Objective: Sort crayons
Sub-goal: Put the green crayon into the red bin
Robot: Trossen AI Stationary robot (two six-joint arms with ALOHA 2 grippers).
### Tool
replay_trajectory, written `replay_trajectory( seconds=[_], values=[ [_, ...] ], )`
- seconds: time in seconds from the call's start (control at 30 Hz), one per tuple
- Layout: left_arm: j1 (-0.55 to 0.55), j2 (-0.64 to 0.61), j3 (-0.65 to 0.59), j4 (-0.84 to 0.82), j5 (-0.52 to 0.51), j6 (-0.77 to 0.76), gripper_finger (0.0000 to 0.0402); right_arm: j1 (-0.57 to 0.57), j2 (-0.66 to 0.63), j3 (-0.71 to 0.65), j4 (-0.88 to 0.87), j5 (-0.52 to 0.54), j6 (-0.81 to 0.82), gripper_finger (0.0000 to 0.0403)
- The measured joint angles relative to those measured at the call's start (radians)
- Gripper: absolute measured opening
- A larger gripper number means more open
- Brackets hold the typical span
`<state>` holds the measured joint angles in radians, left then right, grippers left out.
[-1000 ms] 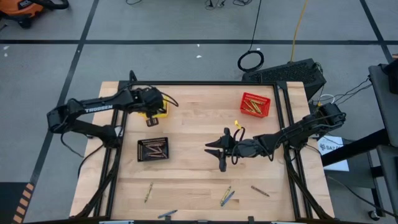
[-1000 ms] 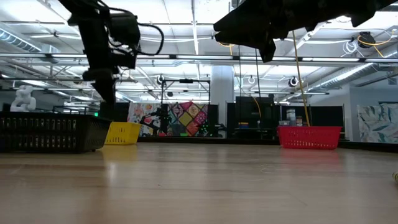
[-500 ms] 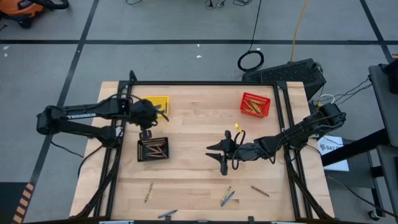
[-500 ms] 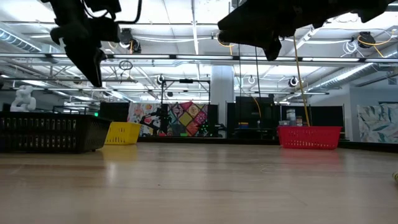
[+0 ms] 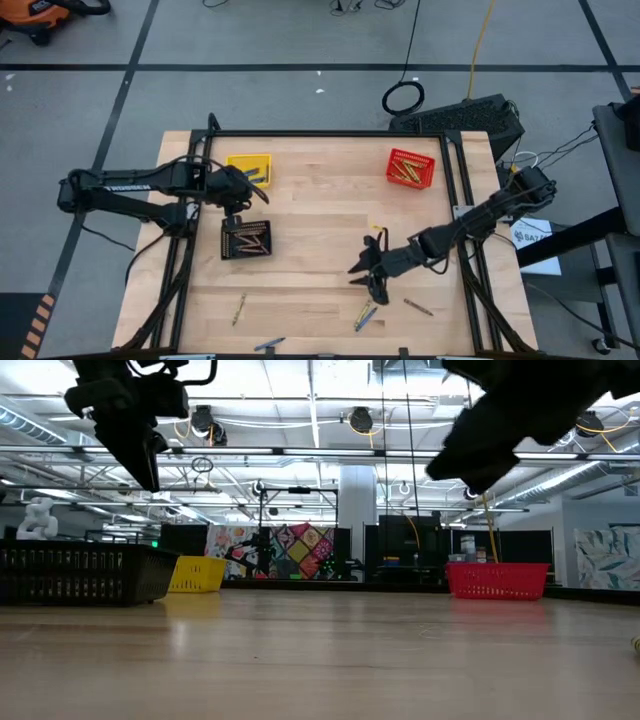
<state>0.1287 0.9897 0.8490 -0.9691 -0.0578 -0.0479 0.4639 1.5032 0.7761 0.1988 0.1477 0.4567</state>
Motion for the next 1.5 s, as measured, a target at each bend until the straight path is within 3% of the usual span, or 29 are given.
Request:
replay_trajectory(
  seconds=[0.2,0.57,0.9,1.0,1.13,1.3,1.5],
  values=[
    [0.000,0.000,0.000,-0.002,0.000,-0.008,0.0070,0.039,0.000,0.000,0.007,-0.098,0.000,0.0117],
    [0.001,0.001,0.000,-0.002,-0.001,-0.010,0.0070,0.078,0.000,0.011,-0.026,-0.099,0.133,0.0116],
    [0.001,0.001,0.000,-0.002,-0.002,-0.009,0.0070,0.060,0.026,0.325,-0.498,-0.092,-0.005,0.0116],
    [0.001,0.001,0.000,-0.001,-0.002,-0.008,0.0070,0.054,0.050,0.355,-0.582,-0.093,-0.005,0.0116],
    [0.001,0.001,0.000,0.000,-0.002,0.001,0.0070,0.053,0.116,0.354,-0.589,-0.110,-0.005,0.0116],
    [0.001,0.001,0.000,0.000,-0.002,0.002,0.0070,0.061,0.222,0.356,-0.587,-0.253,-0.026,0.0116],
    [0.001,0.001,0.000,0.001,-0.003,0.002,0.0070,0.076,0.297,0.358,-0.558,-0.308,-0.021,0.0116]
  ],
)
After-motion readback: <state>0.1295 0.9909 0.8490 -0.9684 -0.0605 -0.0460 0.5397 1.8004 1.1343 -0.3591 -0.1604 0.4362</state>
